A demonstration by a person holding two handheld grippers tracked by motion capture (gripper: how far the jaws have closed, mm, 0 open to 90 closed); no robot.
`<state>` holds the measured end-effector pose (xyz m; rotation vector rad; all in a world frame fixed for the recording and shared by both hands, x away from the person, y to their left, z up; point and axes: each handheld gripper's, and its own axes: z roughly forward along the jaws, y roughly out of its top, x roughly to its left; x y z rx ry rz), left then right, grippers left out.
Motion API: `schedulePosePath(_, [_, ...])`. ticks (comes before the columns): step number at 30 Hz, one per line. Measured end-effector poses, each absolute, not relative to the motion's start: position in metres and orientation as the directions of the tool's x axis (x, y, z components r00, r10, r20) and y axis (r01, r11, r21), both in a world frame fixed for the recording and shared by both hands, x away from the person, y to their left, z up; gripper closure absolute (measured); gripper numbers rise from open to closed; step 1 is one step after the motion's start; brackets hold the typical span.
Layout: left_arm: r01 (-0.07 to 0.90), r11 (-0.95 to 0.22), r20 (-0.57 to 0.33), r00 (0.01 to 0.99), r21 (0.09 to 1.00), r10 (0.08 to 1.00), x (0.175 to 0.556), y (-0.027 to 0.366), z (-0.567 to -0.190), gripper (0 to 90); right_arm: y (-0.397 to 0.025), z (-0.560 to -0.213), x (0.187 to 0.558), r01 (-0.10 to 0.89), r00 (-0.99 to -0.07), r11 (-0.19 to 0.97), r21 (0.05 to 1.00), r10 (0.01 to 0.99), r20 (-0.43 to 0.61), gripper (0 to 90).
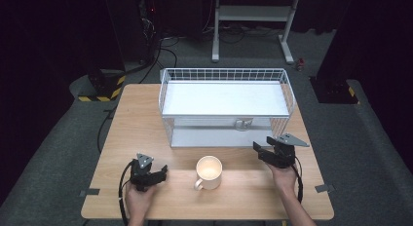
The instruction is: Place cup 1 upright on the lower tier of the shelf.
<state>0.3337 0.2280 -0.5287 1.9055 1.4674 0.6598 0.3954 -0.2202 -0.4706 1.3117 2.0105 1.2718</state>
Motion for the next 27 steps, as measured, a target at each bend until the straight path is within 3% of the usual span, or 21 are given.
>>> schedulePosePath(22, [0.648, -0.176, 0.009, 0.252, 0.741, 0.968, 0.334, 0.228, -0.529, 21.4, -0.242, -0.475, 0.378, 0.480, -0.457, 0.105, 0.871, 0.878, 0.146, 35.2])
schedulePosePath(27, [0.648, -0.176, 0.009, 0.252, 0.741, 0.968, 0.334, 0.228, -0.529, 21.4, -0.243, -0.475, 0.371, 0.470, -0.459, 0.140, 0.871, 0.882, 0.106, 34.7])
